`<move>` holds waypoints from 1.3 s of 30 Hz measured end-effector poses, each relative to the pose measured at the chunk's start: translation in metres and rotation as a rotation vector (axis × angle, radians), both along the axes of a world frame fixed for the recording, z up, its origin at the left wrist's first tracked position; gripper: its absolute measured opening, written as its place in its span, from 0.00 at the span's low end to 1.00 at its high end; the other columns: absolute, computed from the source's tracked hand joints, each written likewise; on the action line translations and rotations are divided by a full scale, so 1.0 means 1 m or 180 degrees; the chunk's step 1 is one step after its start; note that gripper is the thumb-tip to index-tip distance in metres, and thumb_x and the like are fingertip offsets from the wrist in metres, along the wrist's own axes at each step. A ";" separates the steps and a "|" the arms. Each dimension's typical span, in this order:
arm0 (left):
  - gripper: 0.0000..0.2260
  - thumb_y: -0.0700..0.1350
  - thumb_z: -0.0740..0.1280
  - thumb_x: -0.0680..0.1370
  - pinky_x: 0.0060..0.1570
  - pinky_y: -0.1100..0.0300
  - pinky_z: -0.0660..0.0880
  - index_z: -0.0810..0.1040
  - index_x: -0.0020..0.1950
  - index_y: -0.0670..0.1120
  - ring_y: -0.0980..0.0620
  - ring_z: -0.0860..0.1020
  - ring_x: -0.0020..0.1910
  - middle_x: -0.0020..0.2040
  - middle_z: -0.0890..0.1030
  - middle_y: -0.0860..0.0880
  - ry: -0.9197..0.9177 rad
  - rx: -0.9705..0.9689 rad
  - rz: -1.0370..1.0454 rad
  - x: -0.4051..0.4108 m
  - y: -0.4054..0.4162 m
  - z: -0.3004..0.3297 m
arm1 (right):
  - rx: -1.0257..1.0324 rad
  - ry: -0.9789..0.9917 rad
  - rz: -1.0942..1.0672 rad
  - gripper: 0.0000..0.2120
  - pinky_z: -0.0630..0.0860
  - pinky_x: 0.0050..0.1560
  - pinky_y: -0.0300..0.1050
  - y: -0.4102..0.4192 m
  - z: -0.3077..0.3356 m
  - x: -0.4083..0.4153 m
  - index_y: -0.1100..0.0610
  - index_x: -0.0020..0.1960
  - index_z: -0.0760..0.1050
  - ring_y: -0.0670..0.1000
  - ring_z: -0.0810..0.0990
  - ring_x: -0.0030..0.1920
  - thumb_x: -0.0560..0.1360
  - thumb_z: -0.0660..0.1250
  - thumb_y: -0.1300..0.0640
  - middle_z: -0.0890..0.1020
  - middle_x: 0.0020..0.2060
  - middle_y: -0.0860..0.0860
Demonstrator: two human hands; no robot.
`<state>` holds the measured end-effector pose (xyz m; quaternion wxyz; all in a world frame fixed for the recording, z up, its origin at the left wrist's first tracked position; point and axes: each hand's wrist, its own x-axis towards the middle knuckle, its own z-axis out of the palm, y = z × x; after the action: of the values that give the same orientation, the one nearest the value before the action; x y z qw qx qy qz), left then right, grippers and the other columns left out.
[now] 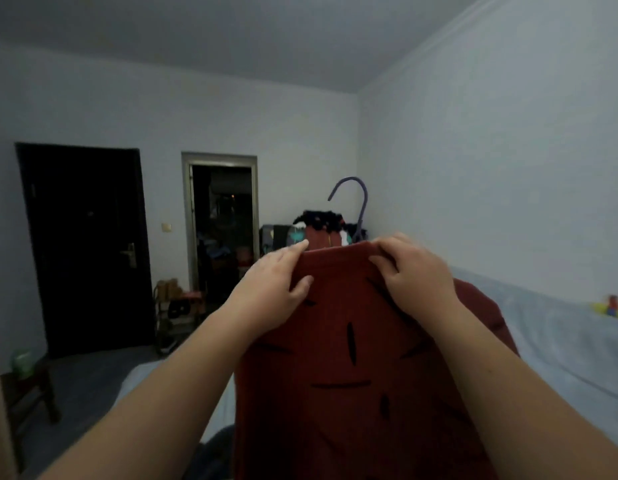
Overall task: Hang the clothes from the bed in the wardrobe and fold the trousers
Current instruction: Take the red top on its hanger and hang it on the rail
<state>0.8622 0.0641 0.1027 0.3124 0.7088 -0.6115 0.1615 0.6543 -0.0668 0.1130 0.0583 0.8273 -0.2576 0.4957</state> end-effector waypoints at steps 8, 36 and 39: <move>0.03 0.56 0.65 0.79 0.47 0.48 0.80 0.77 0.47 0.63 0.57 0.80 0.43 0.42 0.81 0.59 0.0461 -0.0058 0.0167 0.034 0.036 0.027 | -0.0130 -0.0350 0.0392 0.10 0.71 0.42 0.43 -0.007 -0.017 0.040 0.47 0.59 0.82 0.49 0.77 0.47 0.78 0.69 0.51 0.75 0.44 0.42; 0.05 0.47 0.69 0.80 0.47 0.55 0.79 0.85 0.48 0.54 0.54 0.80 0.44 0.42 0.83 0.54 0.1241 -0.0494 0.0523 0.072 0.062 0.022 | -0.0027 -0.0456 0.0963 0.11 0.76 0.52 0.53 -0.008 -0.048 0.101 0.58 0.59 0.83 0.52 0.74 0.48 0.80 0.65 0.62 0.75 0.44 0.47; 0.04 0.49 0.70 0.78 0.48 0.53 0.80 0.85 0.47 0.53 0.55 0.81 0.44 0.41 0.83 0.55 0.1341 -0.0723 0.0634 0.074 0.064 0.022 | 0.0052 -0.0496 0.0764 0.10 0.75 0.50 0.56 -0.011 -0.050 0.094 0.55 0.58 0.83 0.51 0.73 0.48 0.80 0.66 0.59 0.74 0.43 0.46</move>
<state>0.9366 0.1284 0.1248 0.4930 0.7439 -0.4381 0.1079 0.7480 -0.0774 0.0632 -0.0282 0.8117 -0.1646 0.5597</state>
